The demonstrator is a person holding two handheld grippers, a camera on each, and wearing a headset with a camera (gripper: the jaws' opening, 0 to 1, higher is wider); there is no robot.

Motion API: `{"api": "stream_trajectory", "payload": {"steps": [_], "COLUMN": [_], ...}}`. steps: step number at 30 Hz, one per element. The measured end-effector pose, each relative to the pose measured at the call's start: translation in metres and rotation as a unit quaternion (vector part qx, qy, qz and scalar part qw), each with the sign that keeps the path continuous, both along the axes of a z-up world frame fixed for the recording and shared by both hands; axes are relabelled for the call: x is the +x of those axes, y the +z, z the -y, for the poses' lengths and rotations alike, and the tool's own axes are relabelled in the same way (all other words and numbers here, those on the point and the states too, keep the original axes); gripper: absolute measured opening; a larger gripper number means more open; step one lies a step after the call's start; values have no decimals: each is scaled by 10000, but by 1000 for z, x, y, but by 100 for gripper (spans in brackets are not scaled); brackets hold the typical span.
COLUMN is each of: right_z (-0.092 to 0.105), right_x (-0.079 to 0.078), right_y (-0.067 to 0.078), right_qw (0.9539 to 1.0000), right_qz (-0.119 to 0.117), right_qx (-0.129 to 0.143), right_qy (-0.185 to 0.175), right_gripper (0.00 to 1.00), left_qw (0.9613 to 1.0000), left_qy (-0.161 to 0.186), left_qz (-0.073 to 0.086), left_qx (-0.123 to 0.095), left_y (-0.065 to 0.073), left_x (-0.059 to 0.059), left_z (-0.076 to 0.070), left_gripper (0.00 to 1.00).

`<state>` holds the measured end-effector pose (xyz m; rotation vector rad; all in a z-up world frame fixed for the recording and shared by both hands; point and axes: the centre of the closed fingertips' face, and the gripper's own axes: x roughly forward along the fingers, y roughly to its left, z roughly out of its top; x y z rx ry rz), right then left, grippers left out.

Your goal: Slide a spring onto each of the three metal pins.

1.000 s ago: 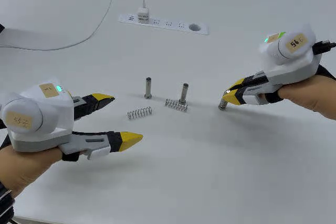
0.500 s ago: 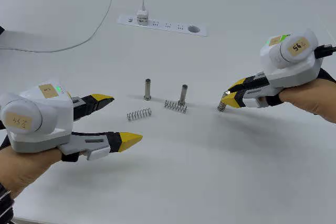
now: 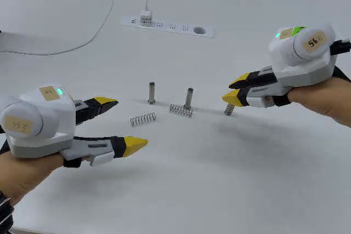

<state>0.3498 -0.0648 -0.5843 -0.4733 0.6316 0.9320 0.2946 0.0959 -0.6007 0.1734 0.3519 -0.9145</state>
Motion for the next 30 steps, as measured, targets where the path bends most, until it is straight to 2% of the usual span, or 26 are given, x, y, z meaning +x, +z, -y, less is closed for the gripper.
{"api": "stream_trajectory", "payload": {"steps": [7, 13, 21, 30], "right_z": [-21, -37, -51, -57], "right_x": [-6, -9, -8, 0], "right_y": [-8, -21, -33, -51], "right_qw": [9997, 9990, 9982, 9971], "right_qz": [-69, -179, -285, -376], "right_qx": [-10, -75, -123, -325], "right_qy": [232, 407, 514, 582], "right_gripper": [20, 19, 19, 17], "left_qw": [10000, 10000, 10000, 9999], "left_qy": [7, 10, 2, -7], "left_qz": [-5, -7, -18, -59], "left_qx": [33, 39, 49, 84], "left_y": [0, 0, -1, -4], "left_x": [-1, -2, -1, -3], "left_z": [-2, -2, -2, -2], "left_gripper": [65, 65, 65, 65]}}
